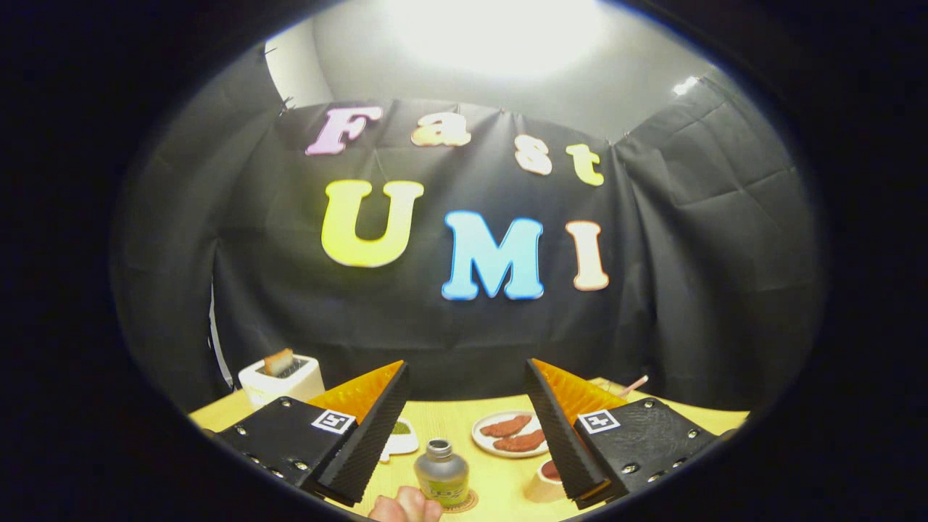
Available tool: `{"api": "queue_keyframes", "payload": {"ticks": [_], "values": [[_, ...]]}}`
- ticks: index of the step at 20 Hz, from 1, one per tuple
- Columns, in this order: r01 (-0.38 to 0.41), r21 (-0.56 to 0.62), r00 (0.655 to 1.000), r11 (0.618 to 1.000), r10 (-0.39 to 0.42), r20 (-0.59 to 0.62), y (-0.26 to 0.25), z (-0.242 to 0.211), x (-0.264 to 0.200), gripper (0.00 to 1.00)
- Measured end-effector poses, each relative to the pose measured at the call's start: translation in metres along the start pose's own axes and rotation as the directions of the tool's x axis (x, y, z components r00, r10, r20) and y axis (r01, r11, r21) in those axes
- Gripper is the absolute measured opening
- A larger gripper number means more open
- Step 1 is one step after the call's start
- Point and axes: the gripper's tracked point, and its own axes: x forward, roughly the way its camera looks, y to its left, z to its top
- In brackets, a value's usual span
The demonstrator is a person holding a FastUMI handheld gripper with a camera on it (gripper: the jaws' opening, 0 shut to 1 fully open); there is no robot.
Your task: Take the bottle from table, then pour the juice into the cup, finally place the bottle on the coaster
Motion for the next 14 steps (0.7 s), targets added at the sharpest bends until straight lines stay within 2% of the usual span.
{"api": "queue_keyframes", "payload": {"ticks": [2,6,14], "values": [[0.002,0.012,0.998,1.000,-0.003,0.066,-0.001,0.047,-0.006,0.96],[-0.081,0.082,0.990,0.993,0.071,0.119,0.008,0.102,-0.018,0.96],[-0.105,0.101,0.993,0.989,0.098,0.072,0.022,0.097,-0.031,0.96]]}}
